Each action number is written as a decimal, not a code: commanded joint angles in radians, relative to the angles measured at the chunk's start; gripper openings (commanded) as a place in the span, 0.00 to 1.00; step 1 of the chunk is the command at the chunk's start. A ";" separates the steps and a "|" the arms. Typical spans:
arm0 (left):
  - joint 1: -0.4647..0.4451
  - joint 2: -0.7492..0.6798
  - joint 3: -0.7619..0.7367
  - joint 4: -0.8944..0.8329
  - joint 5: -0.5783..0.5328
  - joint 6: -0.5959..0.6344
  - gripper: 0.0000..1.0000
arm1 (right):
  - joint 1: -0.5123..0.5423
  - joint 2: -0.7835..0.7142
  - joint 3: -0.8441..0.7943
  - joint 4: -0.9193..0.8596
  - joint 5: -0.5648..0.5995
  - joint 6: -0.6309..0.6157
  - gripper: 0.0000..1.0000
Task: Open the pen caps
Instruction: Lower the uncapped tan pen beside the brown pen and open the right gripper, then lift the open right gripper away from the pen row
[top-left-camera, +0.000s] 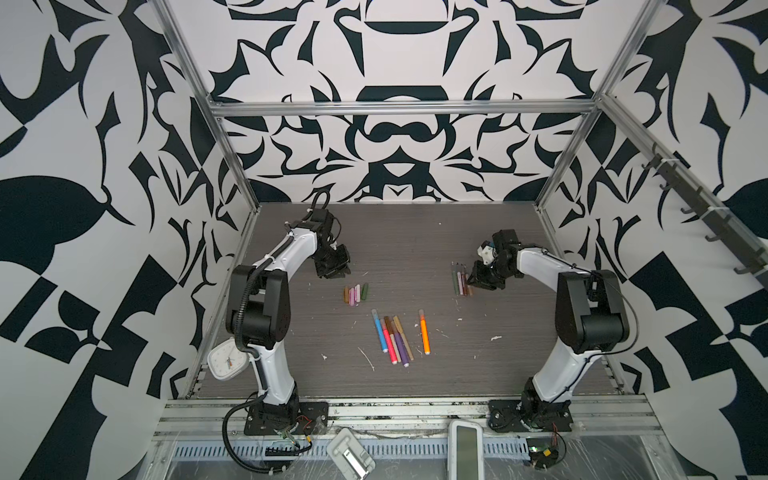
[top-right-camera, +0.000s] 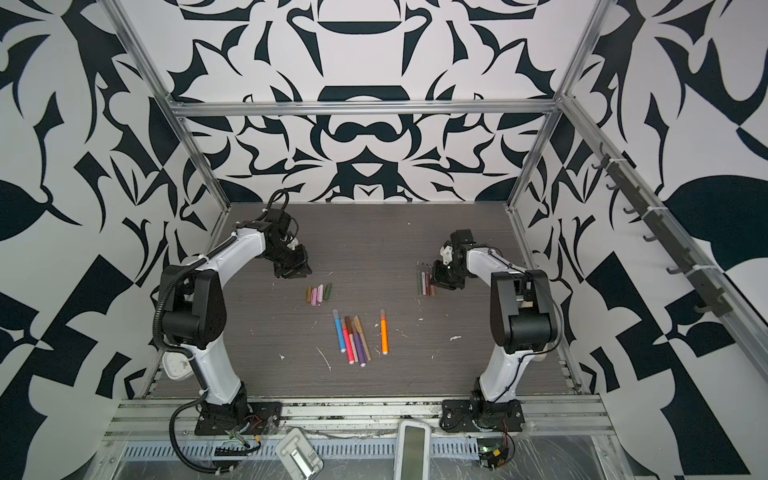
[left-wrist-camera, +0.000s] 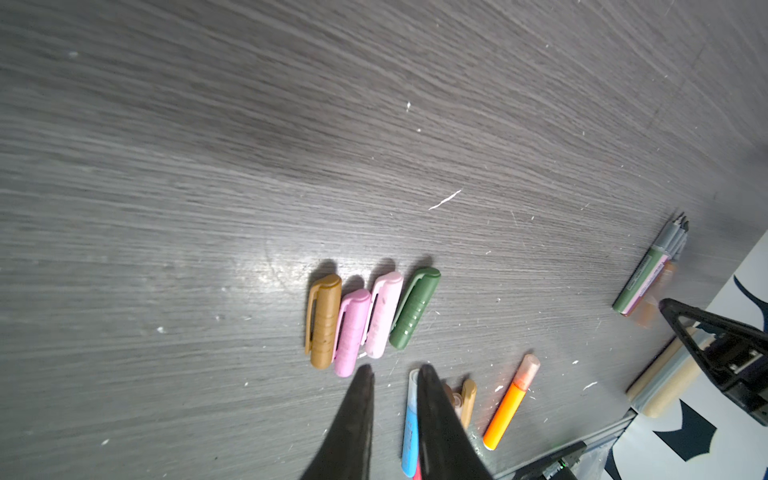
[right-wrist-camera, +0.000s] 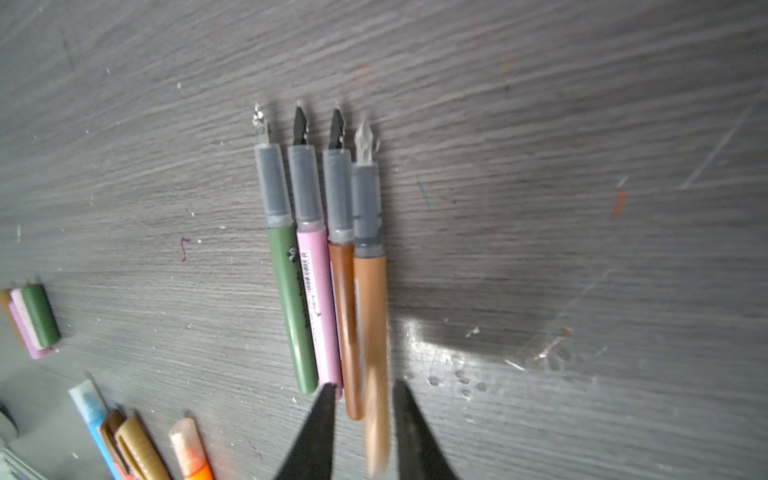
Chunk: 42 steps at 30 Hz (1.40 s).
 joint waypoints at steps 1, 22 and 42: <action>0.006 -0.032 -0.018 -0.041 0.020 0.011 0.23 | -0.001 -0.007 0.042 -0.008 -0.012 -0.002 0.38; 0.006 -0.040 -0.053 -0.013 0.042 -0.020 0.23 | -0.019 -0.030 0.003 -0.050 -0.084 0.048 0.44; 0.006 -0.015 -0.205 0.126 0.082 -0.117 0.46 | 0.064 -0.526 -0.344 -0.170 -0.105 0.045 0.42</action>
